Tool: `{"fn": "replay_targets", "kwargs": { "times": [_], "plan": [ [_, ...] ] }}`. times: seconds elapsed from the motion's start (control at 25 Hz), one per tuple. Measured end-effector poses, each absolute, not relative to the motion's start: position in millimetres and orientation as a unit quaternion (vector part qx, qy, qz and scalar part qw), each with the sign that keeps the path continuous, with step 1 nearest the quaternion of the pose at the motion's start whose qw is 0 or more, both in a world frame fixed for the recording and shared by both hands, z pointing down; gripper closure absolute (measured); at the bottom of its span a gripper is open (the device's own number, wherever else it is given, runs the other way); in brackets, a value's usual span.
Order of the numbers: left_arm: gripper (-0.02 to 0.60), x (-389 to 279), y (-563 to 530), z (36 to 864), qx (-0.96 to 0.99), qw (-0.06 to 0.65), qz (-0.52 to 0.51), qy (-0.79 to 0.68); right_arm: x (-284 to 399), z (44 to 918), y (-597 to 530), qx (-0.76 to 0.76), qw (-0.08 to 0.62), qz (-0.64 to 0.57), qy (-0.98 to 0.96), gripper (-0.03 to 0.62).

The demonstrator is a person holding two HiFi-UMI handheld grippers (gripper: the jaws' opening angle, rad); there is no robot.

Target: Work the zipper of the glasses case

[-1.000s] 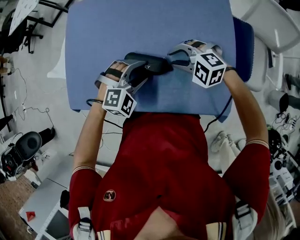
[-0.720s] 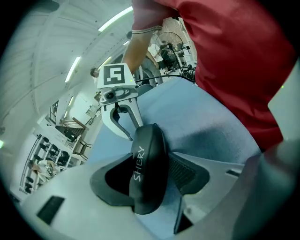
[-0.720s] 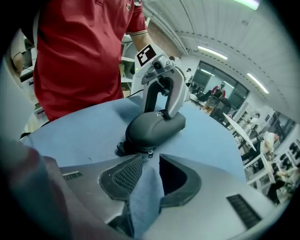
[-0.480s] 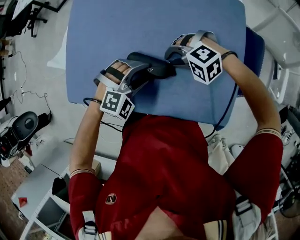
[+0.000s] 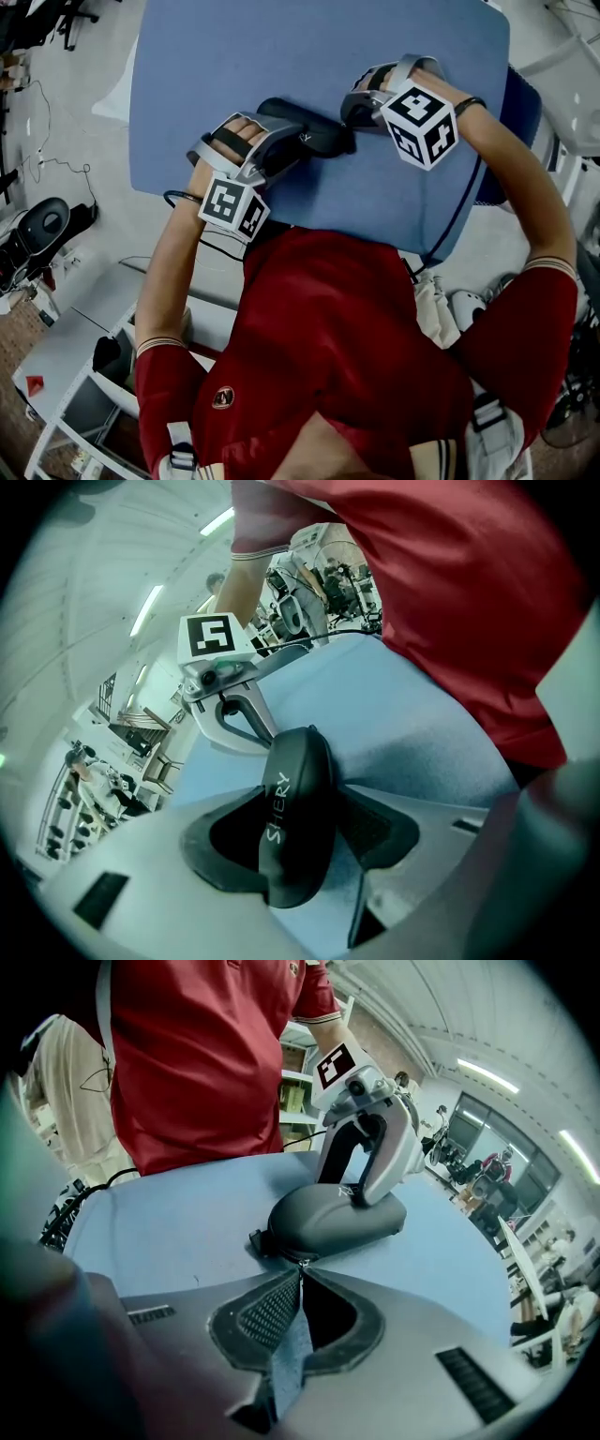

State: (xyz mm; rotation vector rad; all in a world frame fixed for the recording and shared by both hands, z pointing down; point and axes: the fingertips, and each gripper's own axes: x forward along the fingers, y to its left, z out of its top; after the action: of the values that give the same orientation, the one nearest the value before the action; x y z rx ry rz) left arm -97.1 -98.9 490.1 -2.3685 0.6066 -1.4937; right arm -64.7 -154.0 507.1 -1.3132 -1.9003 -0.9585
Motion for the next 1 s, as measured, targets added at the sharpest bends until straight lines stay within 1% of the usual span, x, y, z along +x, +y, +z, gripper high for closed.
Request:
{"fn": "replay_targets", "kwargs": {
  "times": [0.04,0.56,1.0],
  "plan": [
    [0.362,-96.9,-98.9,490.9,-0.819,0.137,-0.516,0.21,-64.1,507.6,-154.5,-0.497,0.315,-0.36,-0.724,0.591],
    [0.362,-97.4,-99.8,491.5,-0.819,0.129,-0.516,0.216,-69.3,512.4,-151.6,-0.485,0.325,-0.347,-0.734,0.591],
    [0.362,-99.1,-99.0,491.7,-0.817,0.115,-0.516,0.23,-57.5,509.8,-148.6,-0.459,0.367,-0.324,-0.742,0.595]
  ]
}}
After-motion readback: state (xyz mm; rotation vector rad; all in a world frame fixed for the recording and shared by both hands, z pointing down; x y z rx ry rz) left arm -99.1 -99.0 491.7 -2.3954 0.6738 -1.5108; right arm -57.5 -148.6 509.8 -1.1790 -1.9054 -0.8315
